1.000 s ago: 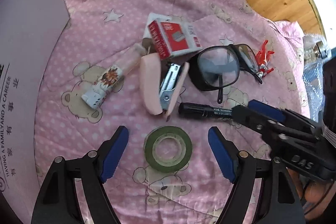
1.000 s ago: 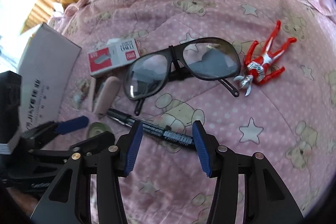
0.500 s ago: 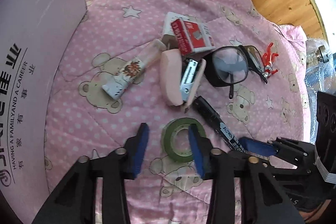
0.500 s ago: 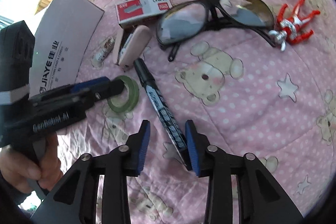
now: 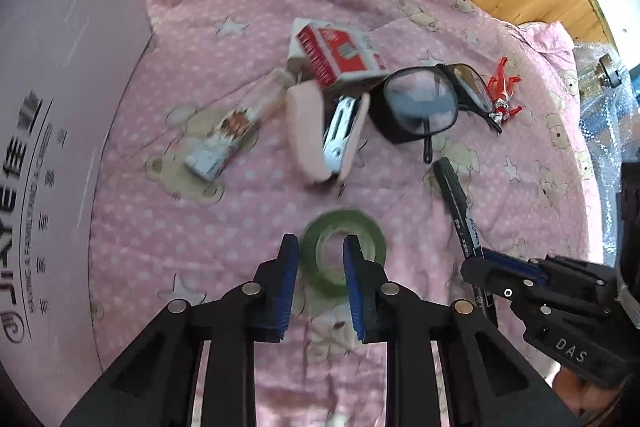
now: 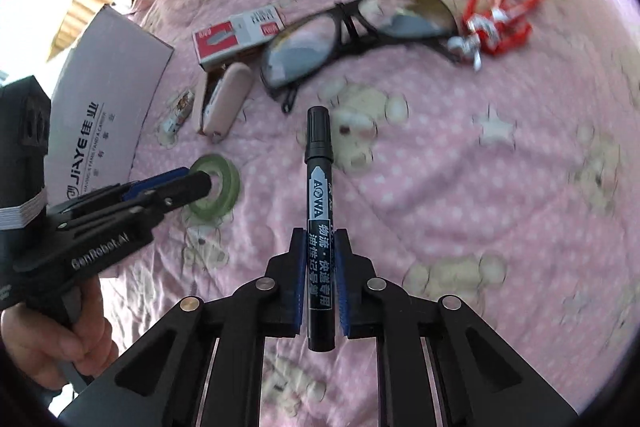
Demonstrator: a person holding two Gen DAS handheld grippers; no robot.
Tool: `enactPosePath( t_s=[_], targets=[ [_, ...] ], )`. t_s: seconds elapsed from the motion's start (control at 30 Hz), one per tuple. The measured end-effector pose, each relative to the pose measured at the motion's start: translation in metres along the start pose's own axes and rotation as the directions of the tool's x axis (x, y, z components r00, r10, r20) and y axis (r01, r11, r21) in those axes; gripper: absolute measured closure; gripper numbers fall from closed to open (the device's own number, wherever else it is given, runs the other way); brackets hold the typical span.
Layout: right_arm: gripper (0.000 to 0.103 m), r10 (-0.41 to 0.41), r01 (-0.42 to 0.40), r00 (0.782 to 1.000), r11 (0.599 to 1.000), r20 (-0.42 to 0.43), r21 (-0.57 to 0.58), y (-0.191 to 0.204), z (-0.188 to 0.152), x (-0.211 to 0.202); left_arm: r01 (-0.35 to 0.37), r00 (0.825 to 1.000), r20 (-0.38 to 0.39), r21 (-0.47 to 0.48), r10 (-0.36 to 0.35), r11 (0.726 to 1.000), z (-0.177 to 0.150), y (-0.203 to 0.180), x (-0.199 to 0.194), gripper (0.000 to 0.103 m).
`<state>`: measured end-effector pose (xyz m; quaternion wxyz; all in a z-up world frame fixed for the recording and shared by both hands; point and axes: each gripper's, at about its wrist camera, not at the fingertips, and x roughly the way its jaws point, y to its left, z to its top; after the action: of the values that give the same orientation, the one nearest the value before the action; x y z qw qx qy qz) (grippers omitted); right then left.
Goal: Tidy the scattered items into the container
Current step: 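Lift and carry the tape roll and marker over the white box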
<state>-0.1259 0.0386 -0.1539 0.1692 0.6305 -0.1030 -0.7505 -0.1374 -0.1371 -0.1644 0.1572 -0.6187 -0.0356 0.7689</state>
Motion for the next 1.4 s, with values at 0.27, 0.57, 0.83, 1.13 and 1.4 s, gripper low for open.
enactPosePath(
  t_s=[0.27, 0.57, 0.83, 1.13, 1.4],
  targets=[
    [0.088, -0.016, 0.016, 1.0, 1.0, 0.012, 0.021, 0.001, -0.004, 0.005, -0.044, 0.999, 0.012, 0.05, 0.044, 0.998, 0.002, -0.008, 0.005, 0.069],
    [0.089, -0.004, 0.002, 0.998, 1.0, 0.067, 0.023, 0.002, -0.002, -0.018, -0.021, 0.999, 0.03, 0.028, 0.021, 0.999, 0.003, -0.001, -0.022, 0.086],
    [0.089, 0.009, -0.01, 0.998, 1.0, 0.068, 0.015, 0.021, -0.002, -0.02, -0.008, 0.999, 0.051, 0.005, 0.008, 1.0, 0.005, -0.002, -0.049, 0.086],
    [0.089, 0.011, -0.011, 0.997, 1.0, 0.081, -0.008, 0.045, -0.005, -0.028, -0.011, 0.996, 0.086, -0.012, 0.012, 1.0, 0.006, -0.005, -0.077, 0.086],
    [0.089, 0.012, -0.006, 0.995, 0.998, 0.103, -0.056, 0.072, -0.011, -0.044, 0.01, 0.99, 0.139, -0.033, -0.005, 0.999, -0.002, 0.003, -0.111, 0.086]
  ],
)
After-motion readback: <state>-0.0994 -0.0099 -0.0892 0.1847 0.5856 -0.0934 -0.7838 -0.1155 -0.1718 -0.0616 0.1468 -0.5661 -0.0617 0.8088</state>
